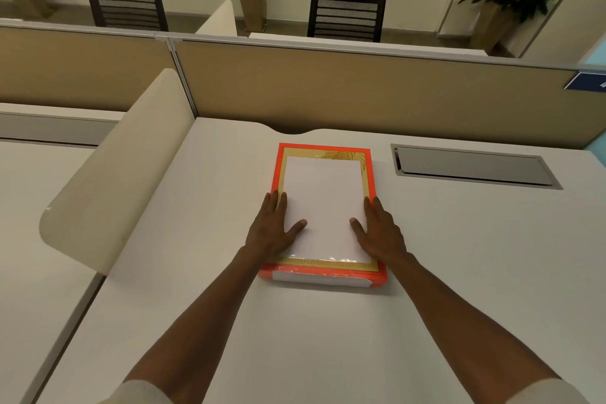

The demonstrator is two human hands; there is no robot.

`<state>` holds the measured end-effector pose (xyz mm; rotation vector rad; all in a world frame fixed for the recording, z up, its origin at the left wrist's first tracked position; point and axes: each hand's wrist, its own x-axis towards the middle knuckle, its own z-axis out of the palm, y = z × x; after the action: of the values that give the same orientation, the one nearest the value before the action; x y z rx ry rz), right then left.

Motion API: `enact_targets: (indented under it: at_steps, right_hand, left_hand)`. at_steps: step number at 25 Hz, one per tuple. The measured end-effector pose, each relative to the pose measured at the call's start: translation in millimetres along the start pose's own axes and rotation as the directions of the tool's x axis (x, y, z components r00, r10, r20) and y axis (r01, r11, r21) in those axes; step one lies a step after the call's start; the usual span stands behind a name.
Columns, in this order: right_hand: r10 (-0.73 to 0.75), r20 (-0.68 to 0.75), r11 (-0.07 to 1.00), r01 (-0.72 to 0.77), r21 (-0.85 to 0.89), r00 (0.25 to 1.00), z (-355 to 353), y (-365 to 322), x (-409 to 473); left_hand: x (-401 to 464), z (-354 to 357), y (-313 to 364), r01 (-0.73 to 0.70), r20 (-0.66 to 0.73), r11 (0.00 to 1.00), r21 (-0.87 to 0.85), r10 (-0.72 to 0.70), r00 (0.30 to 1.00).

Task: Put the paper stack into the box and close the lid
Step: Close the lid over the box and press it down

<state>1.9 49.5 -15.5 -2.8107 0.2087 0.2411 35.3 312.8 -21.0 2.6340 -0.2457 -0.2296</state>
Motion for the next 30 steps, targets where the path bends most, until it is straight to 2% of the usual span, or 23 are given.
enact_targets:
  at_steps: [3,7,10,12,16,18,20,23,26,30]
  right_hand:
    - [0.02,-0.017,0.999,-0.021,-0.048,1.0,2.2,-0.6,12.0]
    - [0.017,-0.14,0.999,-0.023,-0.046,0.99,-1.8,-3.2,34.9]
    - [-0.004,-0.07,0.997,-0.002,-0.079,0.998,-6.6,-5.4,60.0]
    - [-0.004,0.008,0.997,0.005,-0.083,1.0,-2.8,-4.3,71.7]
    - [-0.001,-0.038,0.998,-0.001,-0.061,0.999,13.0,0.5,72.7]
    - [-0.012,-0.032,1.0,0.011,-0.018,0.999,12.0,-1.0,73.4]
    - [0.004,-0.029,0.995,-0.001,0.102,1.0,9.5,-0.6,66.9]
    - [0.155,-0.083,0.935,-0.119,0.334,0.984,15.0,7.8,33.7]
    - [0.245,-0.188,0.911,-0.16,0.38,0.951,38.4,17.0,-24.6]
    - [0.253,-0.235,0.918,-0.157,0.363,0.939,50.5,6.4,-47.0]
  left_hand:
    - [13.6,7.6,-0.2,0.028,0.042,0.999,0.042,-0.03,0.999]
    - [21.5,16.1,0.0,0.029,-0.024,0.997,0.07,-0.028,0.999]
    - [33.6,12.9,-0.3,-0.013,-0.072,0.993,0.121,0.022,0.997]
    - [41.6,13.5,-3.3,-0.026,-0.053,0.991,0.131,0.033,0.998]
    - [44.4,19.4,-8.2,-0.019,-0.033,0.994,0.104,0.022,0.999]
    - [44.0,16.3,-9.1,-0.014,-0.024,0.998,0.057,0.015,1.0]
    - [38.9,12.8,-7.3,0.016,-0.031,0.998,-0.054,-0.017,0.999]
    - [13.7,11.6,-9.2,0.132,-0.1,0.947,-0.292,-0.168,0.981]
    - [-33.0,19.6,-22.9,0.114,-0.135,0.889,-0.444,-0.192,0.972]
    - [-58.5,23.7,-23.4,0.095,-0.136,0.905,-0.415,-0.165,0.977]
